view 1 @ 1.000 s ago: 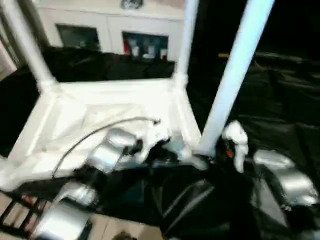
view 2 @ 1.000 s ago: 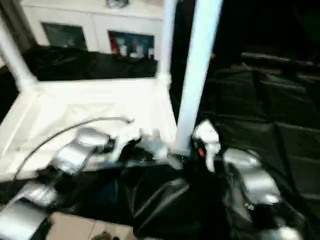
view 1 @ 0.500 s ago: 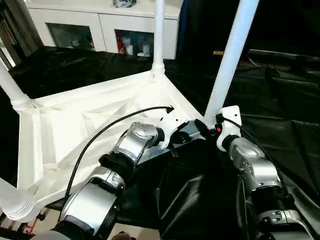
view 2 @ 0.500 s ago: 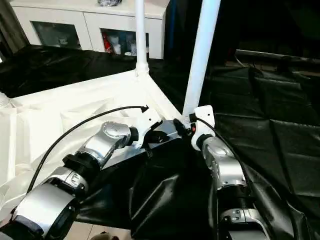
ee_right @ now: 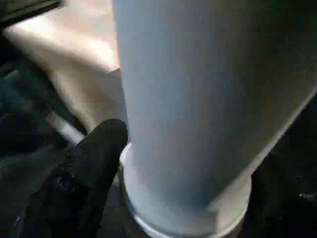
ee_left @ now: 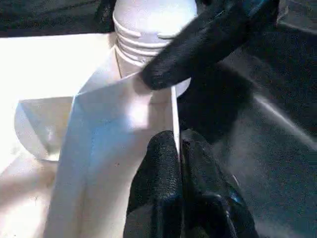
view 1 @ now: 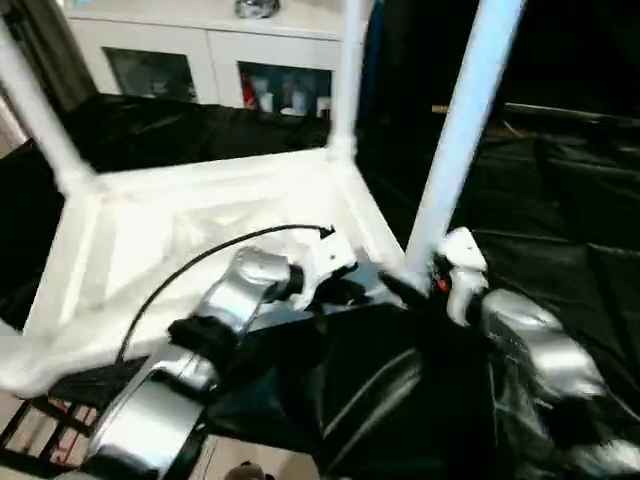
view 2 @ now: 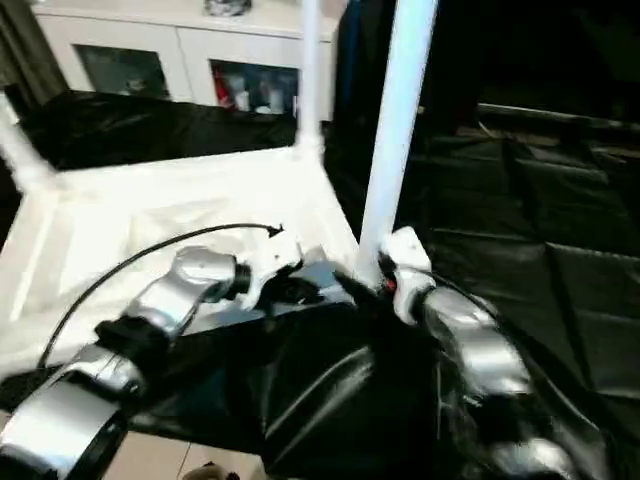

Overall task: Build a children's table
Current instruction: Rotate leg to tighten

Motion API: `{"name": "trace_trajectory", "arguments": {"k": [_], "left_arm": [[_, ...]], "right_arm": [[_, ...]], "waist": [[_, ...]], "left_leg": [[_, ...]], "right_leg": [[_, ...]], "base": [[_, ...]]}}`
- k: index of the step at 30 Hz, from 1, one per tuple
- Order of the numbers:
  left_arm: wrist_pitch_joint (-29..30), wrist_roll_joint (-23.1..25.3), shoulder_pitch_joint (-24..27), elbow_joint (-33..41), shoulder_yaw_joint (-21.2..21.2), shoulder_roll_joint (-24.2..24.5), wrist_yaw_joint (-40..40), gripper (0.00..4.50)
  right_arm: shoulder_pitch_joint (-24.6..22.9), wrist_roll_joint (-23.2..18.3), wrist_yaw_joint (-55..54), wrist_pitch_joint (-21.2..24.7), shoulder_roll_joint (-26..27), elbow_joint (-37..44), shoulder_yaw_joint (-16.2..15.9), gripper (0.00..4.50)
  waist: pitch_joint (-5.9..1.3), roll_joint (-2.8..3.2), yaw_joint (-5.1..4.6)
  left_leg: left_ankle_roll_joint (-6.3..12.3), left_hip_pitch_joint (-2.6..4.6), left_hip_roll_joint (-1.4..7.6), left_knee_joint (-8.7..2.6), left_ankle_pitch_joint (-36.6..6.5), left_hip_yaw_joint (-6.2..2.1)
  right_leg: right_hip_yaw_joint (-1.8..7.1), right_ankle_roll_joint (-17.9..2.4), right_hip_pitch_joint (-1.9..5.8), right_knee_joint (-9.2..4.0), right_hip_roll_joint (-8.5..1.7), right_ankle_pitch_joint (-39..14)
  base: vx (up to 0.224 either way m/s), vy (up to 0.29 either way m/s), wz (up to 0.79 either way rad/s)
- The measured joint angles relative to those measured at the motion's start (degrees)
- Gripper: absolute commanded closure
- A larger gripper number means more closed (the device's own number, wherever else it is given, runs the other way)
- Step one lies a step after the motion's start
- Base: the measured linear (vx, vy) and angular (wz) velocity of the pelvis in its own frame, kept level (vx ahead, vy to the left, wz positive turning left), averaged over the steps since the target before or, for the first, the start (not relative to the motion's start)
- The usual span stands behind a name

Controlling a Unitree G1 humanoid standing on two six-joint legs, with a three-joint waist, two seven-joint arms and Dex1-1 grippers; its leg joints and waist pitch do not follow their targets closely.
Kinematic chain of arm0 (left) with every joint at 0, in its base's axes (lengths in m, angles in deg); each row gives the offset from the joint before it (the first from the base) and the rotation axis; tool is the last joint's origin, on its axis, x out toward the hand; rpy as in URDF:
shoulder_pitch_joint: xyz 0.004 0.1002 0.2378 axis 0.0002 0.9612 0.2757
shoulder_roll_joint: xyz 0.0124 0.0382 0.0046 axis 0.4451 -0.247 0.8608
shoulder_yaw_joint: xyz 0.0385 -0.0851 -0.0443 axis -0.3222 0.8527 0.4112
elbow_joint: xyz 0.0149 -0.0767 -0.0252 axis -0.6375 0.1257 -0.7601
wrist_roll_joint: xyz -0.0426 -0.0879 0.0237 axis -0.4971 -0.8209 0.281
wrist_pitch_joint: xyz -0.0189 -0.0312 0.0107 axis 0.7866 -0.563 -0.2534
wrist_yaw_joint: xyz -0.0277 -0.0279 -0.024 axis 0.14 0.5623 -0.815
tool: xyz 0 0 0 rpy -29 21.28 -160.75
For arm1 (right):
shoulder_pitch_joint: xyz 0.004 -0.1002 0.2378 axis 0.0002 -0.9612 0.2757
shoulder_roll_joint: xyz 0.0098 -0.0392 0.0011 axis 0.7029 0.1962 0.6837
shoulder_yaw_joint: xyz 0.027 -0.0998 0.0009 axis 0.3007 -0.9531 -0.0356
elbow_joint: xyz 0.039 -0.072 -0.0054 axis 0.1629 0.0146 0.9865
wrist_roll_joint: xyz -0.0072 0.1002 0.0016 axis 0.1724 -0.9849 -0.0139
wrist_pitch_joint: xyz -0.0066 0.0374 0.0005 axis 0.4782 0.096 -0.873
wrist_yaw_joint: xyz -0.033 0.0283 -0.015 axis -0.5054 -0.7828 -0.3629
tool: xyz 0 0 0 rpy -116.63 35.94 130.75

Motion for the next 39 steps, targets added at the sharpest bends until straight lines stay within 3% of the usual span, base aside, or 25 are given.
{"name": "trace_trajectory", "arguments": {"k": [7, 15, 16, 21, 24, 29, 35, 39], "left_arm": [[-0.3, -1.8, 5.3, 8.6, -1.3, 4.9, 9.3, 4.5], [0.8, -2.7, 6.9, 11.7, -1.4, 6.3, 11.7, 4.5], [0.8, -2.7, 6.9, 11.7, -1.4, 6.3, 11.7, 4.5], [2.0, -2.7, 7.7, 13.4, -1.4, 6.6, 11.5, 4.5], [3.5, -2.6, 7.6, 13.2, -1.1, 6.2, 9.0, 4.5], [6.2, -0.7, 4.6, 7.7, 1.3, 1.9, -1.2, 4.5], [8.2, 0.7, -1.0, -0.8, 2.8, -4.3, -13.3, 4.5], [8.5, 0.9, -3.4, -4.2, 3.6, -6.1, -17.5, 4.5]], "right_arm": [[-3.4, -2.5, 14.2, 0.4, -7.5, 6.4, -3.4, 0.88], [-3.5, -3.8, 16.7, 0.8, -7.5, 6.5, -4.0, 1.4], [-3.5, -3.9, 16.8, 1.0, -7.5, 6.6, -4.0, 1.62], [-3.5, -4.1, 16.8, 1.3, -7.4, 6.7, -4.1, 1.76], [-3.8, -3.5, 12.9, 1.4, -5.2, 6.4, -3.4, 1.76], [-0.9, 0.0, -4.1, 2.0, 3.3, 1.2, 0.1, 1.76], [5.5, 1.9, -21.7, 3.6, 11.3, -6.5, 4.5, 1.76], [9.3, 3.3, -27.9, 1.9, 13.9, -11.6, 5.4, 1.76]], "waist": [[-0.01, 0.0, 0.49], [0.0, -0.01, 0.4], [0.0, -0.01, 0.4], [0.0, -0.03, 0.4], [0.0, -0.09, 0.11], [-0.04, -0.16, -1.37], [-0.06, -0.17, -1.41], [-0.09, -0.13, -1.38]], "left_leg": [[-0.01, 0.06, 0.04, -0.05, 0.0, 0.0], [-0.01, 0.06, 0.03, -0.03, 0.0, 0.0], [-0.01, 0.06, 0.03, -0.04, 0.0, 0.0], [-0.02, 0.05, 0.03, -0.05, 0.0, 0.0], [-0.02, 0.04, 0.03, -0.03, 0.0, 0.02], [-0.02, 0.16, -0.02, -0.02, 0.0, 0.03], [-0.02, 0.18, -0.06, 0.07, 0.0, 0.01], [-0.04, 0.11, -0.07, -0.03, 0.0, 0.02]], "right_leg": [[-0.02, 0.2, 0.05, 0.05, 0.01, -0.1], [-0.01, 0.1, 0.03, 0.04, 0.01, -0.1], [-0.01, 0.1, 0.02, 0.04, 0.01, -0.1], [-0.01, 0.1, 0.02, 0.04, 0.01, -0.1], [0.0, 0.2, 0.03, 0.05, 0.01, -0.1], [0.05, 0.4, 0.1, 0.02, 0.01, -0.2], [0.1, 0.4, 0.08, -0.01, 0.0, -0.2], [0.12, 0.2, 0.07, 0.0, 0.0, -0.1]], "base": [[0.0, 0.0, 0.0], [0.0, 0.0, 0.0], [0.0, 0.0, 0.0], [0.0, 0.0, 0.0], [0.0, 0.0, 0.0], [0.0, 0.0, 0.0], [0.0, 0.0, 0.0], [0.0, 0.0, 0.0]]}}
